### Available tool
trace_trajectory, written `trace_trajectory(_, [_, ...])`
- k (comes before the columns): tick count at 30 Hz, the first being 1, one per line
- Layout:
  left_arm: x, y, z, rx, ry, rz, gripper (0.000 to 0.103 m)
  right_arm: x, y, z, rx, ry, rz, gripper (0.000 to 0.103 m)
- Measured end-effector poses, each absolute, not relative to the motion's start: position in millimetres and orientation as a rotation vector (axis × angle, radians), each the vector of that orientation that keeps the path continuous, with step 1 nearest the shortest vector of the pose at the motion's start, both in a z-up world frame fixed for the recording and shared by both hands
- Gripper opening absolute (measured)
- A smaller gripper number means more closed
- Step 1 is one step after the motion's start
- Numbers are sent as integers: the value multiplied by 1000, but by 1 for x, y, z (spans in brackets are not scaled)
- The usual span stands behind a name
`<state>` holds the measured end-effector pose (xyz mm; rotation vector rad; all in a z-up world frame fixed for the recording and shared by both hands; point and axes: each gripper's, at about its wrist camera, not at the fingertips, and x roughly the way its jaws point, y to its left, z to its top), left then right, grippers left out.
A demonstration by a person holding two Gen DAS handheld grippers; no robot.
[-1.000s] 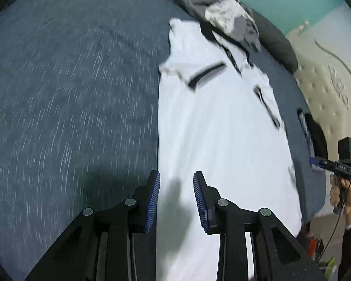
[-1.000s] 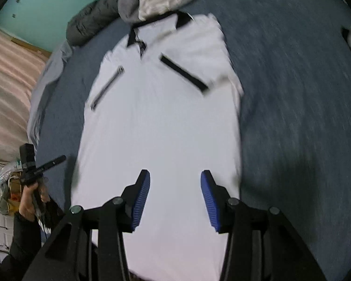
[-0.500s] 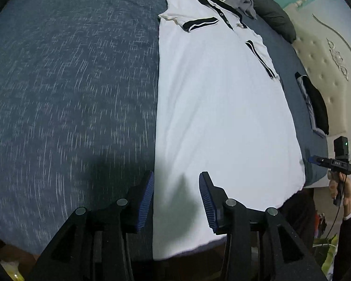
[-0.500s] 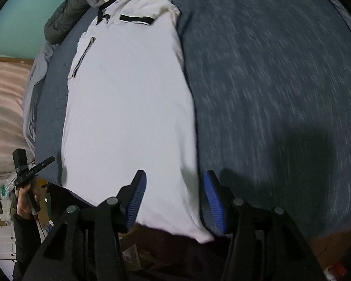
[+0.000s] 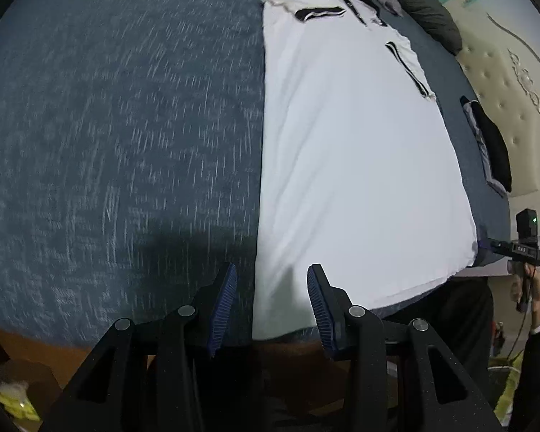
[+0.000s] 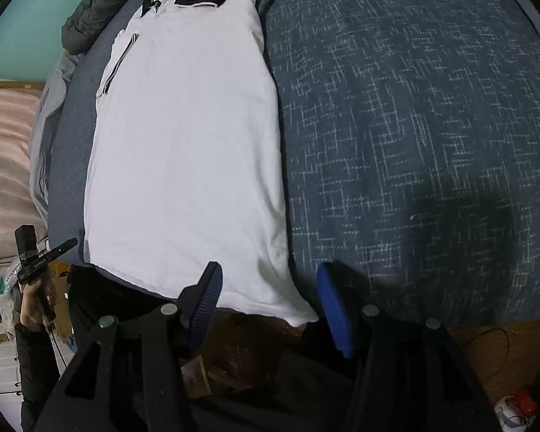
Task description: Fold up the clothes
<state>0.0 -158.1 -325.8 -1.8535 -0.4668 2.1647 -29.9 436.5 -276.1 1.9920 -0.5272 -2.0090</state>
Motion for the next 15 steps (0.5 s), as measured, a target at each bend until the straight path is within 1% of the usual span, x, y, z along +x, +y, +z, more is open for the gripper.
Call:
trace_trajectory(10, [5,-152,-349,-1915,-478,2104,46,-25,433,-289,2057,-493,-1981,55])
trace_trajectory(15, [5,-146,-352,-1909,-463,2108,45,-24,436,-291,2068,-490,-1973,55])
